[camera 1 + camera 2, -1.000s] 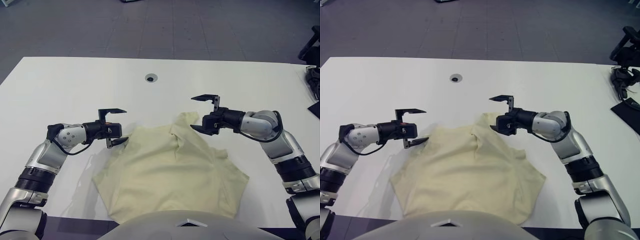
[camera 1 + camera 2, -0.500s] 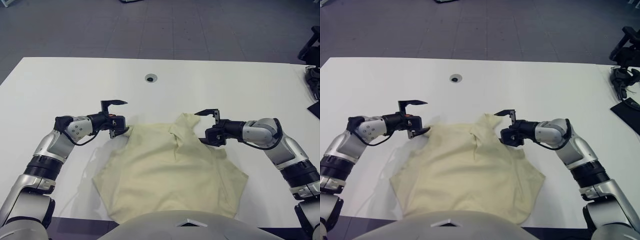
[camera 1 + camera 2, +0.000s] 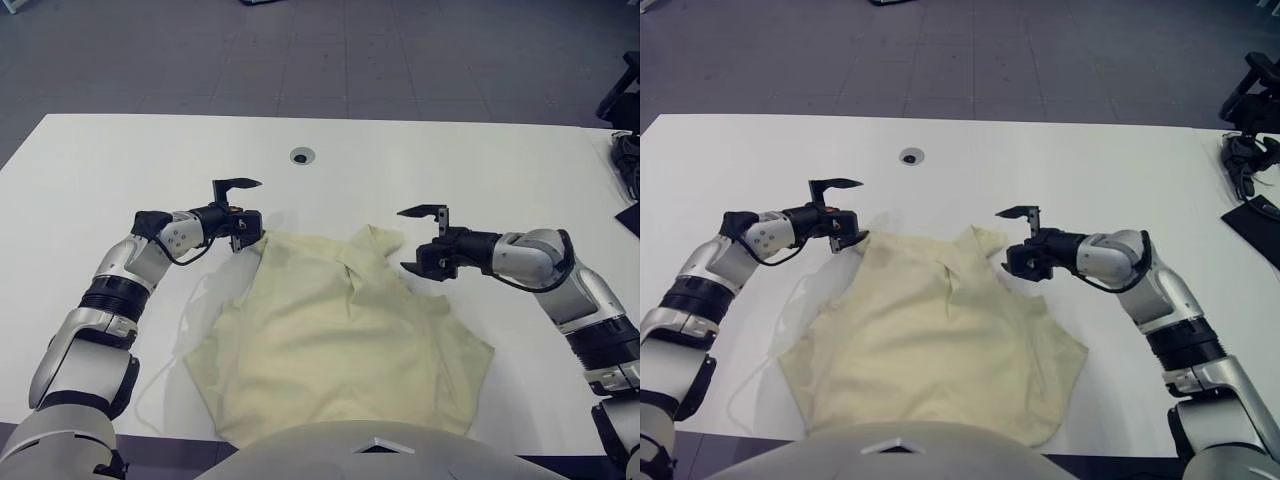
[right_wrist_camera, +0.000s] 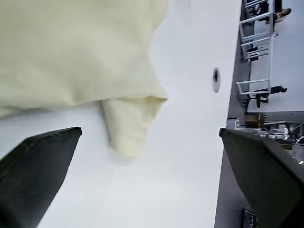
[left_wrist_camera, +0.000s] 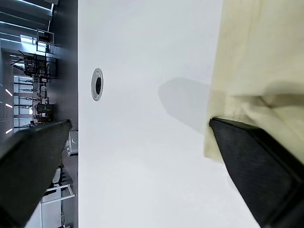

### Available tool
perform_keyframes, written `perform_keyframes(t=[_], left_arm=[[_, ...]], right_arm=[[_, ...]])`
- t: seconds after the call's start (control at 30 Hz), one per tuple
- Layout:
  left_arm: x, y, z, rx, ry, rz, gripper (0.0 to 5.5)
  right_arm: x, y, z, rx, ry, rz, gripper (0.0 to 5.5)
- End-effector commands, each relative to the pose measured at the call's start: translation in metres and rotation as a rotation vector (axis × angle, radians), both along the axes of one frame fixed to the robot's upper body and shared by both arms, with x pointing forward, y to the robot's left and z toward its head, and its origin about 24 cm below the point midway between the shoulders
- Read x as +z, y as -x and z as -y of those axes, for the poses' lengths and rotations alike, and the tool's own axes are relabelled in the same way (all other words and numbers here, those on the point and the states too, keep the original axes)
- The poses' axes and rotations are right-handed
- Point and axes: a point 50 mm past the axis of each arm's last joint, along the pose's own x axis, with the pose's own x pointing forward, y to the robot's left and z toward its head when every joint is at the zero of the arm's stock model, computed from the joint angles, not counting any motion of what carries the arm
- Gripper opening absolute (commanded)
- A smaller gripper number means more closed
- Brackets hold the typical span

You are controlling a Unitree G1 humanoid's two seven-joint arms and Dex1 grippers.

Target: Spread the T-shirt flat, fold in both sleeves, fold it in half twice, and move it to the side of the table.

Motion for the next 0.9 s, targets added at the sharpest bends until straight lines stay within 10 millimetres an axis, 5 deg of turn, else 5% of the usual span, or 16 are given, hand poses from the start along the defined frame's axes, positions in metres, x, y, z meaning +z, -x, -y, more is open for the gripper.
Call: perform_keyframes(t=[0.03,0.23,0.67,0.9], left_arm=[[-0.010,0.003,-0.003,0.002,-0.045,-0.031,5.38],[-0.008,0.001,-0.003,0.004,-0.043,-0.015,5.38],[0.000,-0.010,0.003,0.032,-0.017,0.068,5.38],[-0.003,-0.014,-0.003,0.075,-0.015,0.064,5.38]], right_arm=[[0.021,0.006,-0.013,0.054,-0.077,0.041,5.40],[-0.005,0.020,-0.021,0.094,-0.070,-0.123,5.40],[-0.037,0.009,-0.003,0.027,0.050,-0.187,5.40],[-0.043,0.038,0.020,0.038,0.164,-0.356,5.40]])
